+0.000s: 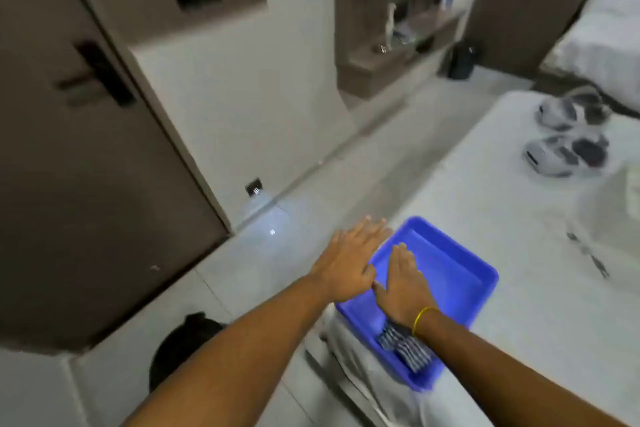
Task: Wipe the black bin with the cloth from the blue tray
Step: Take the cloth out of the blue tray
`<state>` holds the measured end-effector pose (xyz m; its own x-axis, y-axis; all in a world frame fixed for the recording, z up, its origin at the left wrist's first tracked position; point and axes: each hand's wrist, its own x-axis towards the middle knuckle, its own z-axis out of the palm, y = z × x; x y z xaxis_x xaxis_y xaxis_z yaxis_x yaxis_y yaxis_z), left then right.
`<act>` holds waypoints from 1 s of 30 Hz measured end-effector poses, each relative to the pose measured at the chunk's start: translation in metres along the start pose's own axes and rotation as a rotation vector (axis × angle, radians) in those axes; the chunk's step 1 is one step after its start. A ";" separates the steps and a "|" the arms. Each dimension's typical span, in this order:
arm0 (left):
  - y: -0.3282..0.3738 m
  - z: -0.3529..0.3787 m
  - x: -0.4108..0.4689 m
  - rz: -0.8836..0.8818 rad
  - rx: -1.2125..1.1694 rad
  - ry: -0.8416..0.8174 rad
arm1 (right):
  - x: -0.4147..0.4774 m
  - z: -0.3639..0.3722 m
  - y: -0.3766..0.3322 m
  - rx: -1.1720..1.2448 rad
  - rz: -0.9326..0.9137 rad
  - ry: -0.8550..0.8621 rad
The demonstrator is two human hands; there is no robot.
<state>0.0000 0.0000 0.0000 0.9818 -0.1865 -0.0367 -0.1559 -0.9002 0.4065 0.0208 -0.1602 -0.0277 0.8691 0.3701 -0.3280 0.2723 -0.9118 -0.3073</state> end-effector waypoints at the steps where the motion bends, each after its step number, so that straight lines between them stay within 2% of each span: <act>1: -0.002 0.042 0.013 0.036 -0.009 -0.088 | 0.007 0.031 0.025 -0.004 0.068 -0.050; 3: -0.006 0.123 0.039 0.057 0.025 -0.258 | 0.024 0.088 0.072 -0.005 0.182 -0.085; 6: -0.004 0.229 0.068 0.112 0.109 -0.427 | 0.041 0.148 0.125 -0.060 0.276 -0.100; 10: -0.001 0.308 0.096 0.222 0.312 -0.468 | 0.058 0.189 0.170 -0.059 0.302 -0.112; 12: 0.000 0.318 0.105 0.241 0.378 -0.448 | 0.063 0.198 0.181 -0.054 0.299 -0.043; 16: 0.003 0.312 0.112 0.222 0.402 -0.430 | 0.070 0.200 0.186 -0.115 0.305 0.053; 20: -0.008 0.281 0.098 0.253 0.375 -0.394 | 0.066 0.179 0.171 -0.016 0.250 -0.014; 22: -0.018 0.255 0.084 0.290 0.316 -0.359 | 0.059 0.163 0.153 0.099 0.206 0.008; 26: -0.054 0.178 0.046 0.329 0.205 -0.202 | 0.050 0.135 0.095 0.227 -0.026 0.124; 30: -0.106 0.100 -0.006 0.299 0.263 -0.072 | 0.047 0.129 0.017 0.177 -0.253 0.205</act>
<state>-0.0003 0.0566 -0.1343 0.8803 -0.4741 -0.0196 -0.4651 -0.8703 0.1622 0.0133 -0.1353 -0.1641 0.8531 0.5202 -0.0411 0.4292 -0.7443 -0.5117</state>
